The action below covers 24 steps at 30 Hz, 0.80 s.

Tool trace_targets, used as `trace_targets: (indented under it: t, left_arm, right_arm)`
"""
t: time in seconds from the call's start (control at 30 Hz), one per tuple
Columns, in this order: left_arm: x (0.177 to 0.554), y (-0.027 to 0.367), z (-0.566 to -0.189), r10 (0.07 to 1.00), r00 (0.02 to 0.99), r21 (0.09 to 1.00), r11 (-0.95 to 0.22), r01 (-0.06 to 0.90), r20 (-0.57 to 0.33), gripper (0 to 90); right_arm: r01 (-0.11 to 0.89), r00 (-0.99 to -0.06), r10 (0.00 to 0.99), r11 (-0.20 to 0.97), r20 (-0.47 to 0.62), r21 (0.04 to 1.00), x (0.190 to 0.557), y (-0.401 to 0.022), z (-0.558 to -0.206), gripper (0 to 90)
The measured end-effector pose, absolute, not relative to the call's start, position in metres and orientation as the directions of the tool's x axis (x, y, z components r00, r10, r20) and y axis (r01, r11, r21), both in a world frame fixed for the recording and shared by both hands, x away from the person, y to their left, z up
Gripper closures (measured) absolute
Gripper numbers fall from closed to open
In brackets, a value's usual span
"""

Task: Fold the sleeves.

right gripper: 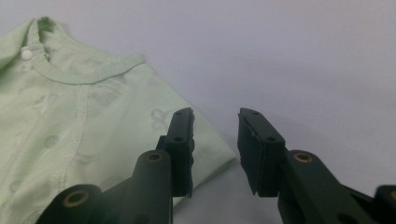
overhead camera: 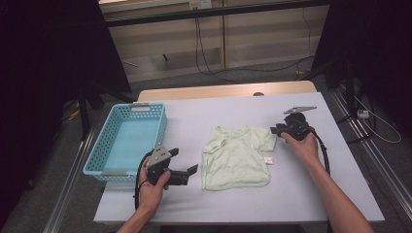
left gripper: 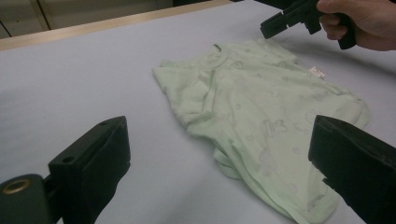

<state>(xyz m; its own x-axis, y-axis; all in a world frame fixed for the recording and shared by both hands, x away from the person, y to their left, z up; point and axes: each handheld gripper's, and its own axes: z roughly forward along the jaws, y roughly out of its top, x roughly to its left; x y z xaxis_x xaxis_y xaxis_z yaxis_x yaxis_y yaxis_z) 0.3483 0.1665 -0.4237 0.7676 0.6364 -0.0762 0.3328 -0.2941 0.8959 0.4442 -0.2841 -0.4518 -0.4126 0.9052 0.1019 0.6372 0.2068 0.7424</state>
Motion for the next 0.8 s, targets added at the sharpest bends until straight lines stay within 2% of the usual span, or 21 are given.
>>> trace_targets:
  t: [0.07,0.2,0.33,0.4,0.53,0.8]
  left_arm:
    - [0.3466,0.166,-0.426,0.64,0.767,0.891,-0.32,0.322,-0.047,5.8]
    - [0.3446,0.1634,-0.4266,0.652,0.757,0.888,-0.322,0.329,-0.044,5.3]
    - [0.3437,0.1624,-0.4277,0.646,0.757,0.867,-0.322,0.38,-0.092,5.0]
    - [0.3441,0.1619,-0.4289,0.652,0.75,0.863,-0.313,0.397,-0.109,4.8]
    - [0.344,0.1621,-0.4294,0.645,0.754,0.856,-0.313,0.412,-0.127,4.8]
    - [0.3431,0.1602,-0.4312,0.644,0.752,0.849,-0.31,0.429,-0.144,4.8]
  right_arm:
    - [0.636,-0.409,0.907,0.204,0.102,0.744,0.4455,-0.2848,-0.4533,66.6]
    - [0.656,-0.401,0.911,0.212,0.097,0.724,0.4494,-0.2847,-0.4599,68.0]
    - [0.657,-0.4,0.912,0.219,0.087,0.721,0.4484,-0.2835,-0.46,70.4]
    - [0.663,-0.413,0.905,0.222,0.102,0.715,0.4484,-0.2822,-0.4593,82.0]
    - [0.661,-0.421,0.903,0.239,0.087,0.711,0.4475,-0.2763,-0.4585,88.8]
    - [0.656,-0.407,0.909,0.221,0.091,0.722,0.446,-0.2763,-0.4566,90.0]
